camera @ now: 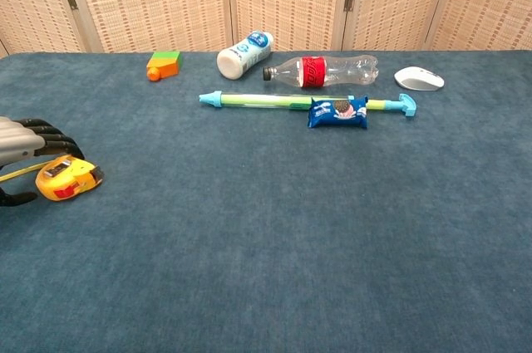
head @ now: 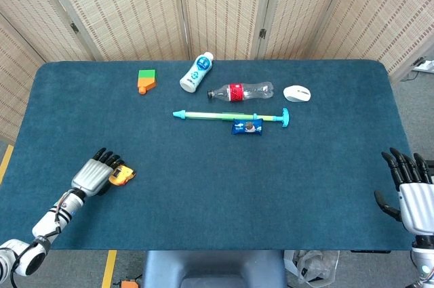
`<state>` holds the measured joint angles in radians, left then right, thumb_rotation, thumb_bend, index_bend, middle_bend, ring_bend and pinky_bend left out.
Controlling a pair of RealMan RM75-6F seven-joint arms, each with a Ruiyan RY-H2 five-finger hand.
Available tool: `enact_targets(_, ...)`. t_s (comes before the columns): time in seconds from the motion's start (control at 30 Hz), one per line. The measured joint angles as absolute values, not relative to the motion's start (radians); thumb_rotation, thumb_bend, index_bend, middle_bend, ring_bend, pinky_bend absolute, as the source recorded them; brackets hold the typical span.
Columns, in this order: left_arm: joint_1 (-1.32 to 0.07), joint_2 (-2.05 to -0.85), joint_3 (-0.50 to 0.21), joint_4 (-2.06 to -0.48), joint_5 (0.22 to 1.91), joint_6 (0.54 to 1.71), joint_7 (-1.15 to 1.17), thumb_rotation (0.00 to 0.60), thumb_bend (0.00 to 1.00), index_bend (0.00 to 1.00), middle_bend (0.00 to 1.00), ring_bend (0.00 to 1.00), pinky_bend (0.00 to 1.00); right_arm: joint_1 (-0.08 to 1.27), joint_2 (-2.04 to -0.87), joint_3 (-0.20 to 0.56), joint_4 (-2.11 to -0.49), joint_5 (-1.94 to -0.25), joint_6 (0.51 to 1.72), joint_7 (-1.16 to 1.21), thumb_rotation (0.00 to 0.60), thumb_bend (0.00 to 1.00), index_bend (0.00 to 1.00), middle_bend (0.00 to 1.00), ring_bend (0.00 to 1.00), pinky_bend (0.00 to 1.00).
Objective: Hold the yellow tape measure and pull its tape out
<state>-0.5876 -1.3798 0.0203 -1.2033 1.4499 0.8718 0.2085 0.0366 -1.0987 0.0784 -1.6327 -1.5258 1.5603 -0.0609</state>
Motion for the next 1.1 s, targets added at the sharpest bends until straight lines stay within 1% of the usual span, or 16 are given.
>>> enact_targets(0.17, -0.593, -1.382, 0.022, -1.201, 1.454, 0.872, 0.19, 0.6, 0.42, 0.22, 0.19, 0.14, 0.09, 0.038, -1.098, 0.08, -1.635, -1.525, 1.56, -0.063, 0.6, 0.36, 0.09, 0.09, 0.1, 0.0)
enact_targets(0.47, -0.594, -1.398, 0.021, -1.181, 1.472, 0.9, 0.137, 0.6, 0.42, 0.37, 0.34, 0.25, 0.17, 0.04, -1.097, 0.081, -1.639, -1.527, 1.559, -0.065, 0.6, 0.36, 0.09, 0.09, 0.1, 0.0)
enact_targets(0.63, -0.592, -1.405, 0.02, -1.177, 1.484, 0.922, 0.094, 0.6, 0.42, 0.43, 0.4, 0.31, 0.2, 0.045, -1.096, 0.08, -1.642, -1.532, 1.552, -0.066, 0.6, 0.36, 0.09, 0.09, 0.1, 0.0)
enact_targets(0.8, -0.59, -1.406, 0.014, -1.185, 1.483, 0.935, 0.083, 0.6, 0.42, 0.46, 0.43, 0.34, 0.22, 0.052, -1.093, 0.08, -1.648, -1.54, 1.544, -0.062, 0.6, 0.36, 0.09, 0.09, 0.1, 0.0)
enact_targets(0.93, -0.585, -1.396, -0.011, -1.24, 1.459, 0.963, 0.109, 0.6, 0.42, 0.46, 0.44, 0.36, 0.23, 0.078, -1.081, 0.074, -1.675, -1.581, 1.518, -0.043, 0.6, 0.36, 0.1, 0.09, 0.1, 0.0)
enact_targets(1.1, -0.583, -1.368, -0.044, -1.357, 1.424, 0.989, 0.174, 0.6, 0.42, 0.47, 0.44, 0.36, 0.21, 0.127, -1.061, 0.071, -1.721, -1.617, 1.457, -0.003, 0.6, 0.36, 0.16, 0.1, 0.1, 0.0)
